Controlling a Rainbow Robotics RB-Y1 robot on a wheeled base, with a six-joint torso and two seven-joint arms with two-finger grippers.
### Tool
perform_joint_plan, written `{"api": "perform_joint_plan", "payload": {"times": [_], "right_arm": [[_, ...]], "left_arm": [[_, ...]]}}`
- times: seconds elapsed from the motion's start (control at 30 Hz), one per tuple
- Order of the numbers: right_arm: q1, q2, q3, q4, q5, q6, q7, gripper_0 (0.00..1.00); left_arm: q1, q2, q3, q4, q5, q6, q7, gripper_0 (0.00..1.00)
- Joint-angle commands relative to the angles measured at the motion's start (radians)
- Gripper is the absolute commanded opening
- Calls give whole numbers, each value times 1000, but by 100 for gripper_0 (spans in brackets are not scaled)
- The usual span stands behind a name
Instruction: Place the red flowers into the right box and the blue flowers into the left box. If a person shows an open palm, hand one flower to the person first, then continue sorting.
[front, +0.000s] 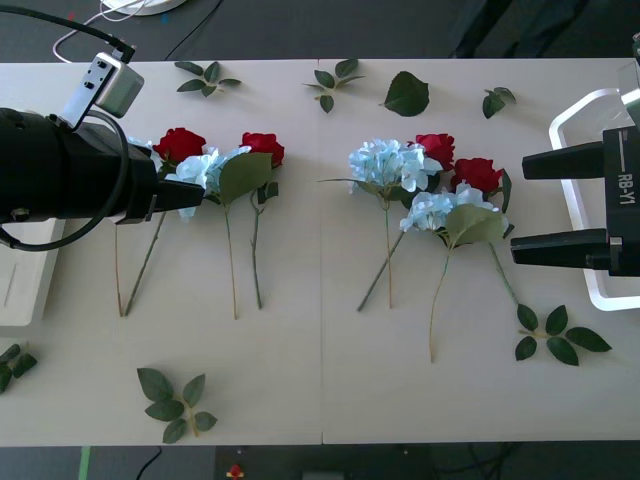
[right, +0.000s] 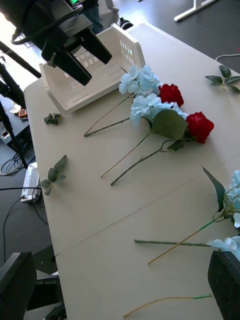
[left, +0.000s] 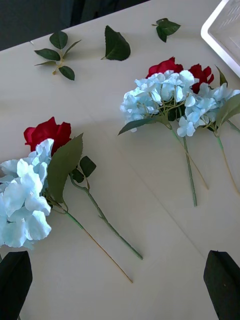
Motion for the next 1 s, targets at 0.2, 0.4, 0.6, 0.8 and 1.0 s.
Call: {"api": "perform_joint_plan", "payload": {"times": [0.2, 0.4, 0.6, 0.8, 1.0], "right_arm": [[45, 9, 4, -23, 23, 12, -2, 100], [45, 9, -9, -52, 118, 12, -208, 100], [46, 9, -7, -108, 304, 72, -643, 100], [46, 9, -6, -115, 476, 161, -913, 100], [46, 8, 34, -92, 632, 214, -1038, 100]], "left_arm": [[90, -56, -38, 36, -27, -104, -101, 100], [-16, -13, -16, 72, -17, 46, -101, 100], [-149, 35, -16, 164, -5, 192, -105, 100], [-162, 79, -18, 283, 4, 212, -99, 100], [-263, 111, -157, 469, 124, 215, -76, 100]]}}
